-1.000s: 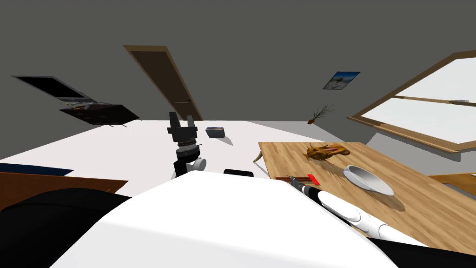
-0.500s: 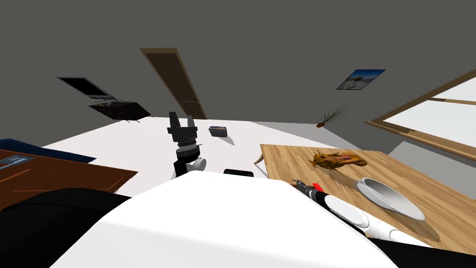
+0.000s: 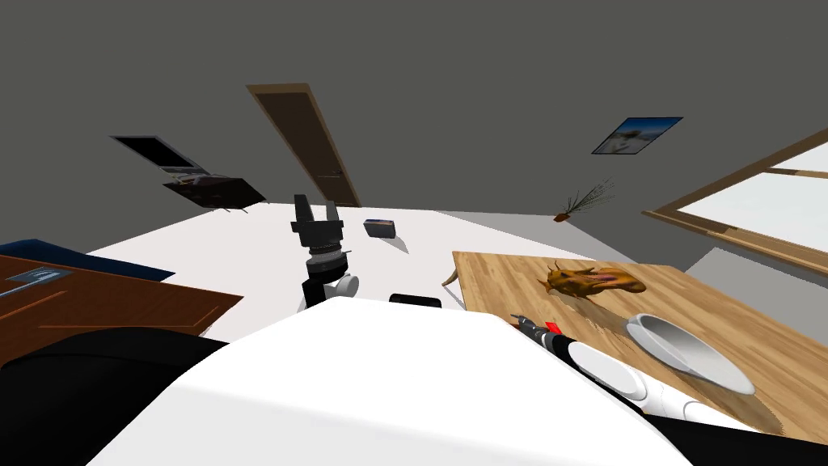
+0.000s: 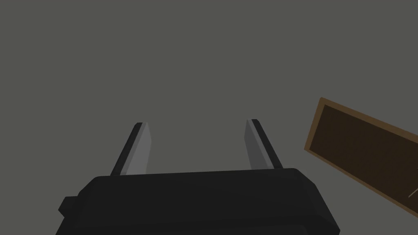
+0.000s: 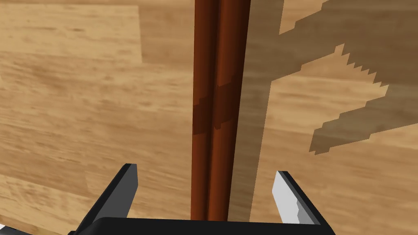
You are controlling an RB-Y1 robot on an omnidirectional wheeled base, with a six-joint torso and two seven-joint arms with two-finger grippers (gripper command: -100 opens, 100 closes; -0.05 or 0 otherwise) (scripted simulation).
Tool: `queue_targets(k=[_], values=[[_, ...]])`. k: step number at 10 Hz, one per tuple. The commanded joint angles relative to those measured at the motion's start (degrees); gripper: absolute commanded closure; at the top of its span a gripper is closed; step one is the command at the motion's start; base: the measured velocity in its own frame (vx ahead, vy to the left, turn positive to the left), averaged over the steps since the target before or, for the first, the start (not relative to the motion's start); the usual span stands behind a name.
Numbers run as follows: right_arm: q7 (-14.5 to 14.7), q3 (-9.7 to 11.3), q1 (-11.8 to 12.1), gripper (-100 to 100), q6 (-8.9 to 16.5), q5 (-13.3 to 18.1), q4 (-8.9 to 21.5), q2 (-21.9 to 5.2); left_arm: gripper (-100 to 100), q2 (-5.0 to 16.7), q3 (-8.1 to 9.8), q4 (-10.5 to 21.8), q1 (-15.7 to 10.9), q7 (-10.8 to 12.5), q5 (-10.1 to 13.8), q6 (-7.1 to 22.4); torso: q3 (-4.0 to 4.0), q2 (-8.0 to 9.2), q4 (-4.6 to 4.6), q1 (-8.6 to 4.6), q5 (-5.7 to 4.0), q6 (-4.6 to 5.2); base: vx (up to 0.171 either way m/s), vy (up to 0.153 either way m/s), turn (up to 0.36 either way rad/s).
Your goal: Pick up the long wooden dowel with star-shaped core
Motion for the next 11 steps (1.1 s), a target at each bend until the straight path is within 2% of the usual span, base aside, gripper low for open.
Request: queue_targets(k=[1,3,4,5,9,10,11], values=[[0.59,0.31,-0.13,-100,0.57,0.07,1.68,1.99,0,0.00,0.00,0.00,0.00,0.00,0.00,0.00,0.00,0.00,0.00,0.00,0.00,0.00,0.005,-0.017,0.091],[1.32,0.69,-0.30,-100,1.27,0.16,3.78,4.48,0,0.00,0.00,0.00,0.00,0.00,0.00,0.00,-0.02,-0.04,-0.01,-0.12,-0.03,-0.02,0.011,-0.036,0.116],[0.45,1.08,-0.54,-100,1.30,0.62,3.15,3.79,0,0.00,0.00,0.00,0.00,0.00,0.00,0.00,-0.02,-0.04,-0.01,-0.14,-0.04,-0.01,0.003,-0.015,0.012],[0.45,1.14,-0.57,100,1.34,0.64,3.25,3.95,0,0.00,0.00,0.00,0.00,0.00,0.00,0.00,-0.02,-0.04,0.00,-0.16,-0.07,-0.01,0.000,0.000,0.000],[0.46,1.13,-0.57,100,1.34,0.64,3.23,3.92,0,0.00,0.00,0.00,0.00,0.00,0.00,0.00,-0.06,-0.09,-0.02,-0.19,-0.11,-0.04,0.000,0.000,0.000],[0.46,1.12,-0.57,0,1.35,0.64,3.23,3.92,0,0.00,0.00,0.00,0.00,0.00,0.00,0.00,-0.07,-0.10,-0.03,-0.19,-0.11,-0.04,0.000,0.000,0.000],[0.59,0.31,-0.13,100,0.57,0.07,1.68,1.99,0,0.00,0.00,0.00,0.00,0.00,0.00,0.00,-0.07,-0.11,-0.03,-0.20,-0.11,-0.04,-0.009,0.021,-0.117]])
